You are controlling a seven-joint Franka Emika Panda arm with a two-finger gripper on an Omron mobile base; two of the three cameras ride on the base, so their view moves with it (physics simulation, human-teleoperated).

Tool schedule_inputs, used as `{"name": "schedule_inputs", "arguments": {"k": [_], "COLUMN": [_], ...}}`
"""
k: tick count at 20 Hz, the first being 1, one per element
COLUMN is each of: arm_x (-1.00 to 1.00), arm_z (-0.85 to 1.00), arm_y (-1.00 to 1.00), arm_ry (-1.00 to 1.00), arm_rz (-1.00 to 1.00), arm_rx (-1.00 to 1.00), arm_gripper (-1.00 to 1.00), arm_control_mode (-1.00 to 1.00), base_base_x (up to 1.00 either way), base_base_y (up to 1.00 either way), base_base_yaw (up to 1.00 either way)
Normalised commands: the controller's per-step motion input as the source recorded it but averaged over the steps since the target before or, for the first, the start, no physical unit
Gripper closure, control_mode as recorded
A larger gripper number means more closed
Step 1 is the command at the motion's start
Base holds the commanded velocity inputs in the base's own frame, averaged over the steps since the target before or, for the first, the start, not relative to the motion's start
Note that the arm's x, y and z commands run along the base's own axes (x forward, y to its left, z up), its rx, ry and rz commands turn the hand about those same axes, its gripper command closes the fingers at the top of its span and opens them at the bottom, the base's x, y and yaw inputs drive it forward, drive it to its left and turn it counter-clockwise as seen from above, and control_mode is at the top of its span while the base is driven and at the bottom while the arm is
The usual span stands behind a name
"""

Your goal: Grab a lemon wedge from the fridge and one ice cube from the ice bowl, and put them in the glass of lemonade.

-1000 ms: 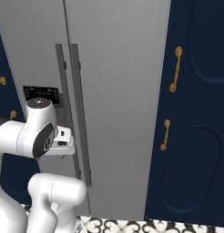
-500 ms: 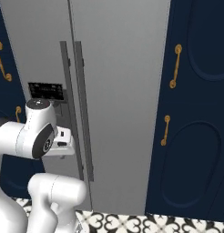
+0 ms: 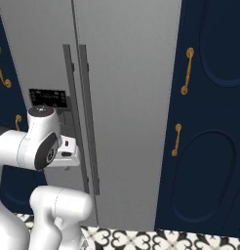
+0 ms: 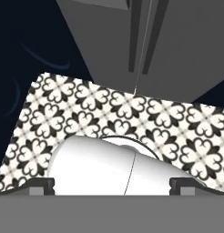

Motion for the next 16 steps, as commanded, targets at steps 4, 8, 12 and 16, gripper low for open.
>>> {"name": "schedule_inputs", "arguments": {"k": [4, 8, 12, 16], "arm_x": [0.0, 0.0, 0.03, 0.18], "arm_z": [0.0, 0.19, 0.67, 0.91], "arm_y": [0.13, 0.02, 0.0, 0.0], "arm_ry": [-0.06, -0.26, -0.3, -0.06], "arm_rz": [0.0, -0.03, -0.17, -0.33], "arm_rx": [0.0, 0.1, 0.09, 0.0], "arm_gripper": [-1.0, -1.0, -1.0, -1.0], "arm_control_mode": [-1.0, -1.0, -1.0, -1.0], "base_base_x": [0.0, 0.0, 0.0, 0.0], "base_base_y": [0.0, 0.0, 0.0, 0.0], "base_base_yaw": [0.0, 0.0, 0.0, 0.0]}}
